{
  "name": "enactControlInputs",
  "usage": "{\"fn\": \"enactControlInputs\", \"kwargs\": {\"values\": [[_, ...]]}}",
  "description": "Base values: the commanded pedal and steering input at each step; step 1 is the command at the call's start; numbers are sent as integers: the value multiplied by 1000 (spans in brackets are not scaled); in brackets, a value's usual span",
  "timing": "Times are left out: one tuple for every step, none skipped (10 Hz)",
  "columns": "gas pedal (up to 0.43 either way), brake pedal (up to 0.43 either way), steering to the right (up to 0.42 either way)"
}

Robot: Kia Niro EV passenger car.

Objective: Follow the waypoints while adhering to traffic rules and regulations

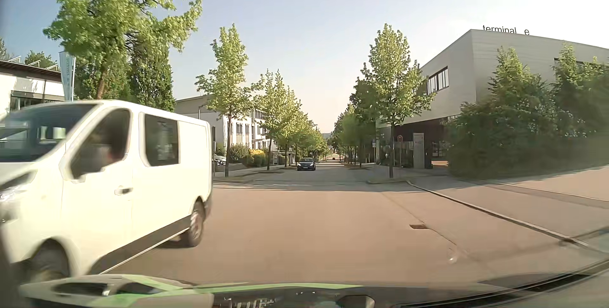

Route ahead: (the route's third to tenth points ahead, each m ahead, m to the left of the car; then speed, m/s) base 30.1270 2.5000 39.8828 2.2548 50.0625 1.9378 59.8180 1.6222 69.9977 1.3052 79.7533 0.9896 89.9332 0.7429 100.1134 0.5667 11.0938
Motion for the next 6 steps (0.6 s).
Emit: {"fn": "enactControlInputs", "kwargs": {"values": [[79, 0, 5], [79, 0, 5], [79, 0, 5], [79, 0, 5], [79, 0, 4], [79, 0, 5]]}}
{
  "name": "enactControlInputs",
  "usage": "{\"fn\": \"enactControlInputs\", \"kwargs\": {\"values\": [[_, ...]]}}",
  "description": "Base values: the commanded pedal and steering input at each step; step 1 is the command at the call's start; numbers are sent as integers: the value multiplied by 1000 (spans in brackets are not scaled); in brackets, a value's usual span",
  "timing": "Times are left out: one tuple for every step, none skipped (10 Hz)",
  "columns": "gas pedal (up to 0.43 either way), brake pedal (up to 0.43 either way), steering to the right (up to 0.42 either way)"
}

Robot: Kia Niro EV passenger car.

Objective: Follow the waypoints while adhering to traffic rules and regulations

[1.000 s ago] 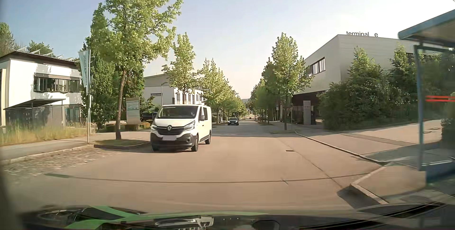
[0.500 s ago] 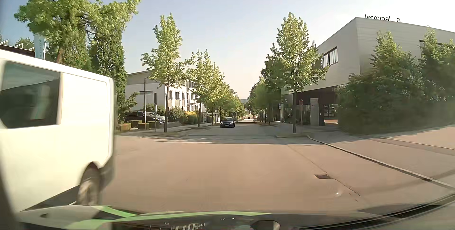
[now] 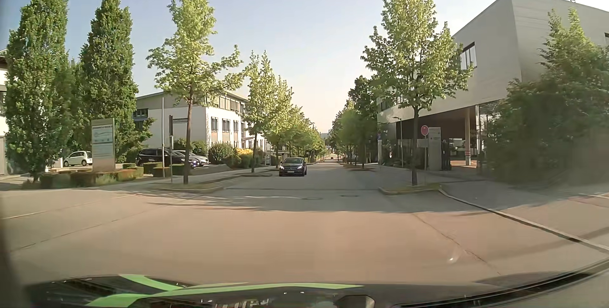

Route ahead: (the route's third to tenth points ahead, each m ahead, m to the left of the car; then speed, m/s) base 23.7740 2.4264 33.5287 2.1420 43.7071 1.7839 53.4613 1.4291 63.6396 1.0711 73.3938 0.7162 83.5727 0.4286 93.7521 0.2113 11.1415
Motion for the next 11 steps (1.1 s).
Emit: {"fn": "enactControlInputs", "kwargs": {"values": [[79, 0, 5], [79, 0, 4], [79, 0, 2], [87, 0, -4], [87, 0, -8], [87, 0, -8], [87, 0, -7], [87, 0, -7], [87, 0, -7], [87, 0, -7], [87, 0, -6]]}}
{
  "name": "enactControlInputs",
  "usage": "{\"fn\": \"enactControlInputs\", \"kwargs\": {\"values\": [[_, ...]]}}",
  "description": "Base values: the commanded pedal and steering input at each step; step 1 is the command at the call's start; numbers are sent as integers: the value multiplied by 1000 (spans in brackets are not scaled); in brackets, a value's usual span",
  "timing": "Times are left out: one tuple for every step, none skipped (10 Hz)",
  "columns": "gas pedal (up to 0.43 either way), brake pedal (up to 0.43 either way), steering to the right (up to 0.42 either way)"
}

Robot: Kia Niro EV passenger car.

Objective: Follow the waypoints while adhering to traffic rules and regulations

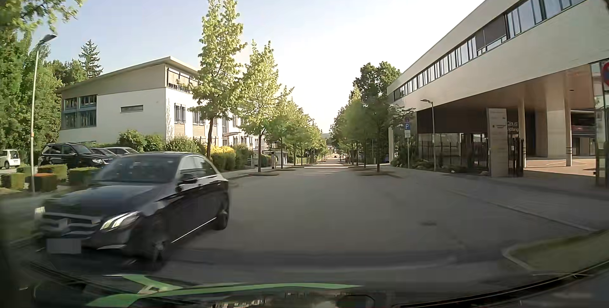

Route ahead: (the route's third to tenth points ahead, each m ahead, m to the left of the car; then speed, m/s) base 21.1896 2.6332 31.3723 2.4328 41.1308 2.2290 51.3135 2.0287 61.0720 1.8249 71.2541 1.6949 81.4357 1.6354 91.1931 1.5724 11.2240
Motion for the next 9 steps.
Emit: {"fn": "enactControlInputs", "kwargs": {"values": [[98, 0, -6], [98, 0, -5], [98, 0, -4], [98, 0, -3], [98, 0, -3], [110, 0, -3], [110, 0, -3], [110, 0, -3], [110, 0, -1]]}}
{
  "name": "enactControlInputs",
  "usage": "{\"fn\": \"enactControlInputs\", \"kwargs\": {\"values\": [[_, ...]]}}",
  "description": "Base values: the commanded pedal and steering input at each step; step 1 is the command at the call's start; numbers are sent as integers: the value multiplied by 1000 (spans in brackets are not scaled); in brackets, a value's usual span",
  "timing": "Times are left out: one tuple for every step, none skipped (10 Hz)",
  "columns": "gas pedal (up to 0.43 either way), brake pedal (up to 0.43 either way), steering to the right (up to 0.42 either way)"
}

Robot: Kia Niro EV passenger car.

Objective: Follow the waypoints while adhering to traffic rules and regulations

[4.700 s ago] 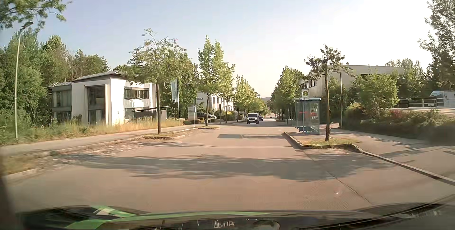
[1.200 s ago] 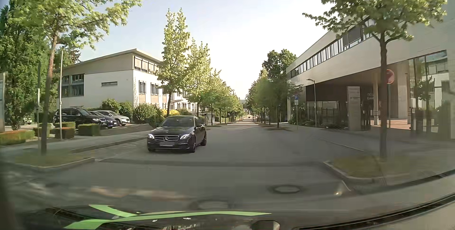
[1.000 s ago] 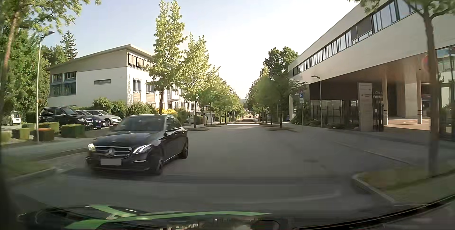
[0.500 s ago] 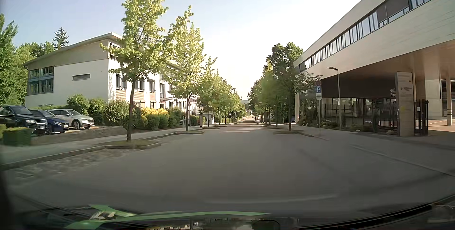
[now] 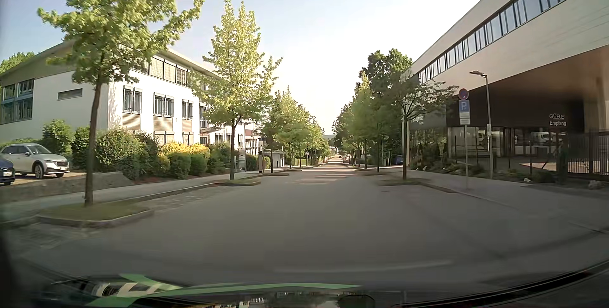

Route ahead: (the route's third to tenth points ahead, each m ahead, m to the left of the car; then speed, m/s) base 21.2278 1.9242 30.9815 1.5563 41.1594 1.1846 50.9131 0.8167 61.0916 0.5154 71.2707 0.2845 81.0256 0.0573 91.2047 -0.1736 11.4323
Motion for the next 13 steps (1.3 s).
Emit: {"fn": "enactControlInputs", "kwargs": {"values": [[110, 0, 1], [110, 0, 4], [110, 0, 7], [110, 0, 7], [110, 0, 7], [118, 0, 8], [130, 0, 8], [130, 0, 8], [138, 0, 8], [150, 0, 5], [150, 0, 3], [150, 0, 3], [150, 0, 3]]}}
